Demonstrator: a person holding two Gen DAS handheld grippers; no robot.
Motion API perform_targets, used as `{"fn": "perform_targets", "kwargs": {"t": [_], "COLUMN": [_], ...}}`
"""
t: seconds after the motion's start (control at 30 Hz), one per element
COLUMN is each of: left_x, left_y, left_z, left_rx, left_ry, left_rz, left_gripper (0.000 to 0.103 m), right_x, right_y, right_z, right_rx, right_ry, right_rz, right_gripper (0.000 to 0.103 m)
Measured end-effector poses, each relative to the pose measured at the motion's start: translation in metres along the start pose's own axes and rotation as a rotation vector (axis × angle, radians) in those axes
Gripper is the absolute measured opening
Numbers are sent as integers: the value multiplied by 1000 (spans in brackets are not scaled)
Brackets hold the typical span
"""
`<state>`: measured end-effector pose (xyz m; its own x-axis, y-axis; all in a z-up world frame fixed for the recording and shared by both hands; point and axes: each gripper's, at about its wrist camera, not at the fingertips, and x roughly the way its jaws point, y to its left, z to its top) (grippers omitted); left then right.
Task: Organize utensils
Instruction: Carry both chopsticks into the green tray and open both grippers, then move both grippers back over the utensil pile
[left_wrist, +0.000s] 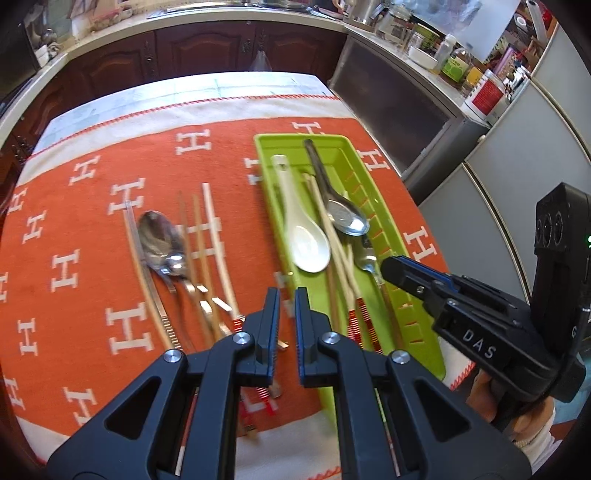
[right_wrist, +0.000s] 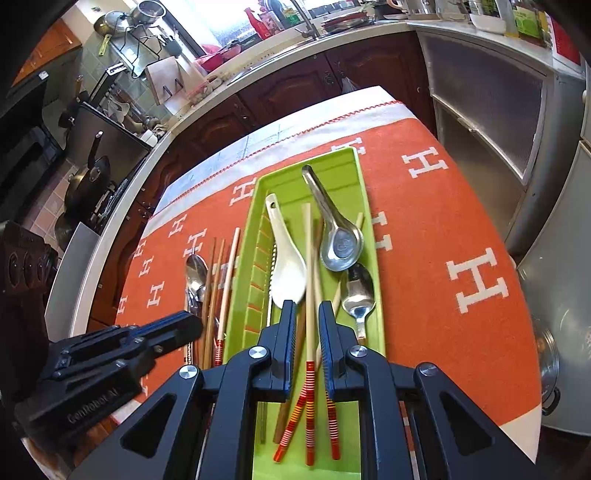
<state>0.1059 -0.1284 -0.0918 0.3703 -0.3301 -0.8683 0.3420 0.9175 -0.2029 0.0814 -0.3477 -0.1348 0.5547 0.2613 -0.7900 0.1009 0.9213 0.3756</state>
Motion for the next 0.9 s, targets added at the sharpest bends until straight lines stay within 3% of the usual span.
{"fn": "perform_targets", "kwargs": {"t": [0.17,0.43,0.57,0.9], "left_x": [-26,-65,-80,-76], "left_y": [23,60,77,112], "left_z": [-7,-21,-30,-53], "left_rx": [-20,-59,-78,-125], "left_ry": [-33,-100,-134,-136], "left_rz": [31,83,109,132], "left_gripper": [4,21,21,21], "right_x": [-11,-24,-26,-14], "right_y": [18,53,72,127], "right_z": [-5,-16,-22,-37], "right_rx": [-36,-96,-125,-229], "right_ry": [-11,-10,0,39], "right_rz": [6,33,49,83], "right_gripper": [12,12,12,12]}}
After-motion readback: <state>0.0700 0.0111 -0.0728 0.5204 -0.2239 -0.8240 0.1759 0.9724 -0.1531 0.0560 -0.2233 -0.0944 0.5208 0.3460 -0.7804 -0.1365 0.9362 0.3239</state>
